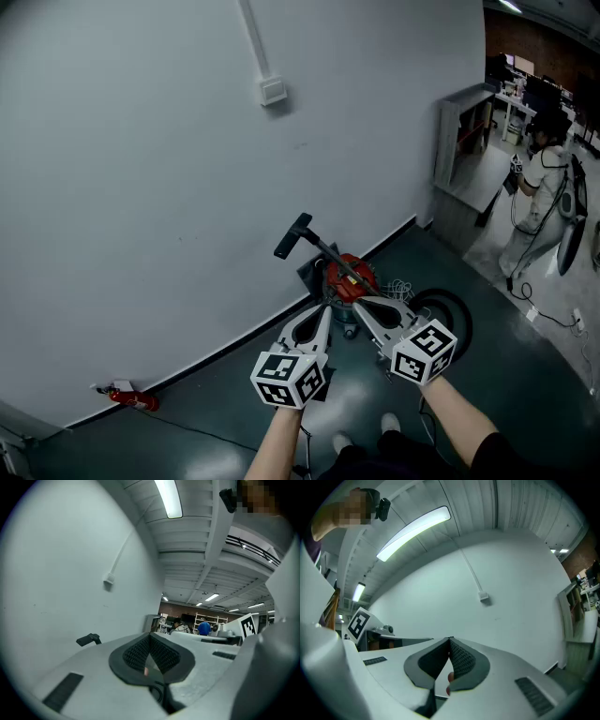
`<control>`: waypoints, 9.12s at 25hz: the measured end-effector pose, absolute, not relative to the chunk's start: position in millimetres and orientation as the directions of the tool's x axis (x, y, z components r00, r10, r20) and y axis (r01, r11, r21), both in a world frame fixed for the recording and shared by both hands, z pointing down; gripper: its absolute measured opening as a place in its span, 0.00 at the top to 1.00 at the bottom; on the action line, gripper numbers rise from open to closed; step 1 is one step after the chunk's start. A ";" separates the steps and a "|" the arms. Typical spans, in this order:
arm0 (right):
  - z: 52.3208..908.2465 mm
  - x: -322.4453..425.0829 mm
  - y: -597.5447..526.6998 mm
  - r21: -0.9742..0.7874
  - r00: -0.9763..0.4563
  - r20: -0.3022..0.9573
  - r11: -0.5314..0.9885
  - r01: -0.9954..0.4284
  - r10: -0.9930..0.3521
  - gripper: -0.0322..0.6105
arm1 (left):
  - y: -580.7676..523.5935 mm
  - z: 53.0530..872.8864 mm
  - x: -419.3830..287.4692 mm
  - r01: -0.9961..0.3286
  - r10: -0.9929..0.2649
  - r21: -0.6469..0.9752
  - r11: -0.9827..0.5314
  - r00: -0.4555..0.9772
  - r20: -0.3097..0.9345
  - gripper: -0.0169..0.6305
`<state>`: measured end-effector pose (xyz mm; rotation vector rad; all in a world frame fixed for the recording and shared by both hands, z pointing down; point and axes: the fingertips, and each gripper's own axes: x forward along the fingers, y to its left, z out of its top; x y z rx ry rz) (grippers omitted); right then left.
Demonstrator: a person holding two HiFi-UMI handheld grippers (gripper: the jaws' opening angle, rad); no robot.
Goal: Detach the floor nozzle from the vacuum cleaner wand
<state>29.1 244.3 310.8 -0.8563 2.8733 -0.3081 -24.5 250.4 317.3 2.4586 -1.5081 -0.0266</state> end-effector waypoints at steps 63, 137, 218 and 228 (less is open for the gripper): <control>401.5 -19.7 69.7 -0.414 -0.848 0.000 0.771 -0.483 -0.531 0.92 | 79.0 399.7 -85.7 -0.901 -0.868 0.258 -0.349 0.414 0.273 0.97; 639.0 -100.3 -151.0 -0.003 -0.853 0.454 0.957 -0.289 -0.256 0.69 | -154.2 597.8 -151.7 -0.813 -0.833 0.563 0.150 0.203 0.515 0.68; 662.9 -129.1 -161.0 0.029 -0.859 0.478 0.981 -0.190 -0.181 0.72 | -174.8 597.1 -162.0 -0.819 -0.917 0.569 0.073 0.169 0.360 0.71; 659.6 -128.3 -161.3 0.032 -0.862 0.467 0.978 -0.204 -0.195 0.72 | -174.9 593.4 -162.2 -0.784 -0.930 0.618 0.051 0.189 0.316 0.71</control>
